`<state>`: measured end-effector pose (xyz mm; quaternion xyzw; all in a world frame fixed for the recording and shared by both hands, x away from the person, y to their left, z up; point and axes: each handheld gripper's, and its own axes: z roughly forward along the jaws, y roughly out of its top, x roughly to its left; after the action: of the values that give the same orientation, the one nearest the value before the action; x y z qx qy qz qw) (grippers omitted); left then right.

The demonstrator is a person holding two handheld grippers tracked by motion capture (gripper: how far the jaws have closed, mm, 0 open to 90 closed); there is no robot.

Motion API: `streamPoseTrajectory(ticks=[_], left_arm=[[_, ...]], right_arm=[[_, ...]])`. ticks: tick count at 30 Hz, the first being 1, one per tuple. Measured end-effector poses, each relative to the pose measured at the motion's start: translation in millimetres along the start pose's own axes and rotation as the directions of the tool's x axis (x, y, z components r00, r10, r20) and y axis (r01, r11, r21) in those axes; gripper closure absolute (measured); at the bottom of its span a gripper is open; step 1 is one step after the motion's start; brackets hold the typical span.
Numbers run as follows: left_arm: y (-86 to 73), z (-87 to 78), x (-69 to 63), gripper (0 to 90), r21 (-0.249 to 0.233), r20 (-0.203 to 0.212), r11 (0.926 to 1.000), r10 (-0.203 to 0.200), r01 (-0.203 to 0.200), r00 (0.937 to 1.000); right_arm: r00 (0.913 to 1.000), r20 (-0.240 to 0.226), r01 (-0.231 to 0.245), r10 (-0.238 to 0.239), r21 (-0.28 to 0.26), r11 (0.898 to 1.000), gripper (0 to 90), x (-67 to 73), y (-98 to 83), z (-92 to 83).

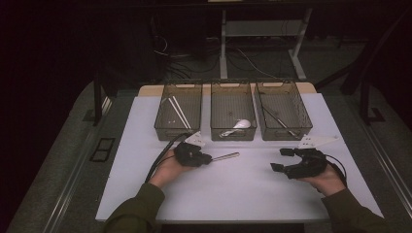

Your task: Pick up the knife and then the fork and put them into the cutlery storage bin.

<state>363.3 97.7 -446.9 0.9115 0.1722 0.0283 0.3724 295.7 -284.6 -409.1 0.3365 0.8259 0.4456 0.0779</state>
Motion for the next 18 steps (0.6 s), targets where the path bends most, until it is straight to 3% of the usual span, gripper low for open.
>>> streamPoseTrajectory(ticks=[9,18], left_arm=[[1.2,-1.8,-1.1,84.2,0.016,0.015,0.9998,0.012,-0.013,0.9998],[6.1,-13.4,-7.4,84.4,-0.021,0.039,0.9996,0.018,-0.017,0.9991]], right_arm=[[1.0,-0.001,0.005,-0.005,-0.004,1.0,27.6,-0.6,-0.1,-0.5],[0.9999,-0.004,0.016,-0.016,-0.015,1.0,27.5,-0.9,0.7,-2.8]])
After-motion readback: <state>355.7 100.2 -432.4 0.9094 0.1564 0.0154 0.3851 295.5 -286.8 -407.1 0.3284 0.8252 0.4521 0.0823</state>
